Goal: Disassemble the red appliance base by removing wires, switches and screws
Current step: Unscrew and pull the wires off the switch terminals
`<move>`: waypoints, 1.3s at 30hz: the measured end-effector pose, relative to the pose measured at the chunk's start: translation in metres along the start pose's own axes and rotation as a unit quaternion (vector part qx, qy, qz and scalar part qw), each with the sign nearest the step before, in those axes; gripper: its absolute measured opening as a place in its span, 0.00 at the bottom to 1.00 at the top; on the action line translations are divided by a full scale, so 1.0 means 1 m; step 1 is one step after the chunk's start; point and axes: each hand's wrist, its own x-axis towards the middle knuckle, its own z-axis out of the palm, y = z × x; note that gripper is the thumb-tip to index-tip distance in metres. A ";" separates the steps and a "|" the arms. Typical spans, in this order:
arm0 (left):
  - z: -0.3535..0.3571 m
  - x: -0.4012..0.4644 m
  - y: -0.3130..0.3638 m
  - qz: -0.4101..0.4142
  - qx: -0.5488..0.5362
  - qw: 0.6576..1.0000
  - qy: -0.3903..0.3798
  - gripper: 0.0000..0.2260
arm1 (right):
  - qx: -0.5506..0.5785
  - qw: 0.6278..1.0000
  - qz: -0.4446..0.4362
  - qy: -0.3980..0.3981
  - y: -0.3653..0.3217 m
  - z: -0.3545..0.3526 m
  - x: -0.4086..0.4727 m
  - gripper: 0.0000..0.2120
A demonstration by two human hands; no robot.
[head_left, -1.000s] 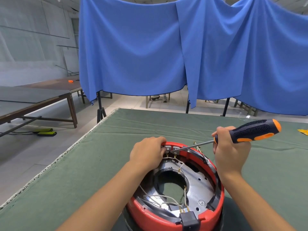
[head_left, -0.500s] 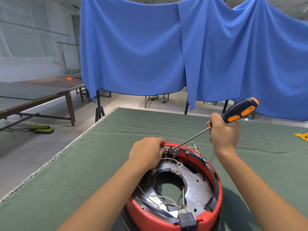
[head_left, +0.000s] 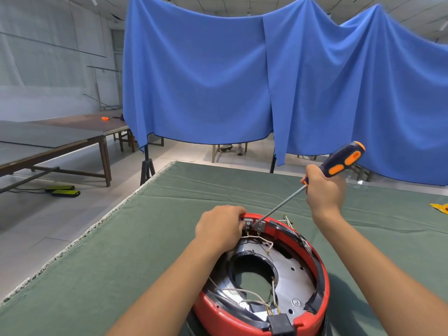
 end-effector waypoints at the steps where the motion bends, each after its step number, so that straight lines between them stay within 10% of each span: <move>1: 0.000 0.000 0.000 -0.001 -0.001 1.000 0.000 0.07 | 0.010 1.000 -0.007 0.005 0.001 -0.004 -0.006 0.09; 39: 0.000 0.001 0.000 0.000 0.012 1.000 -0.005 0.06 | 0.045 0.993 -0.105 -0.006 -0.009 -0.023 -0.058 0.15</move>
